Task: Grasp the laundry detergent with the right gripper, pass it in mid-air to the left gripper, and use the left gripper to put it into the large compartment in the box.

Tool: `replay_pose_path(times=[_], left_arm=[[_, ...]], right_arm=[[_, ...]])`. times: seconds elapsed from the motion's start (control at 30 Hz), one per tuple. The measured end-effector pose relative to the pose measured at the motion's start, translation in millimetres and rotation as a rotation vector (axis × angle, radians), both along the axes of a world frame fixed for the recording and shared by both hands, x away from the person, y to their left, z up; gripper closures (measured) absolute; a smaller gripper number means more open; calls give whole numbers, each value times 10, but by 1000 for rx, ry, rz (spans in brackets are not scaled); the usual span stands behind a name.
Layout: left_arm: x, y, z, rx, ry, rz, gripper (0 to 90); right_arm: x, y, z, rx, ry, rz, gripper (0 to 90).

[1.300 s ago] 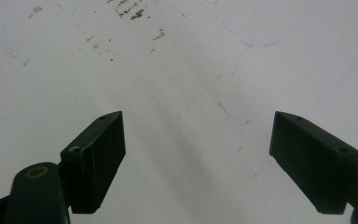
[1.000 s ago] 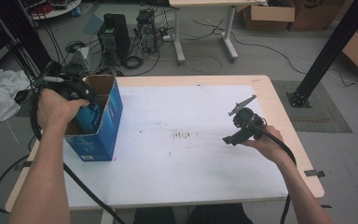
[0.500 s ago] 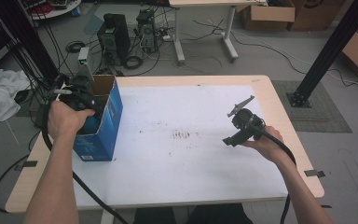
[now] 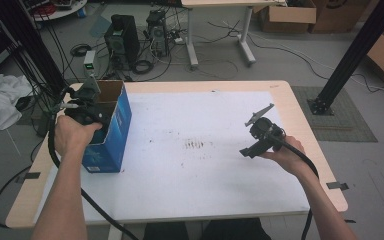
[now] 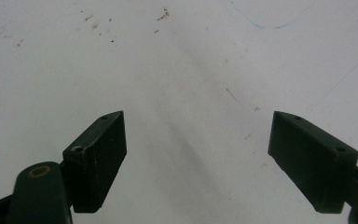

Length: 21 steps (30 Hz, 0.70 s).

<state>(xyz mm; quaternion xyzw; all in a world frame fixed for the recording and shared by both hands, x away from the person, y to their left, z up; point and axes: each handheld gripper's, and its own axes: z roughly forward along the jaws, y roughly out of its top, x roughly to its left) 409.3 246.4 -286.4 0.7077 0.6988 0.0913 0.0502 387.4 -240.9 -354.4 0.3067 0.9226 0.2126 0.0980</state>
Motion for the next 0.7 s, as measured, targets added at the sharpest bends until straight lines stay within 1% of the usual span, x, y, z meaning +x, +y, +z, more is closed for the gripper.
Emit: replay_pose_path(times=[0.07,0.3,0.5,0.7], left_arm=[[-3,-8,-6,3,6,0,386],[-34,-16,-13,10,7,-4,385],[-43,-51,-11,23,10,-18,384],[-44,-61,-16,25,1,-7,382]], right_arm=[[2,4,-6,0,1,2,190],[-14,28,-25,0,5,5,190],[-27,16,-9,2,3,5,190],[-39,-6,0,3,2,0,190]])
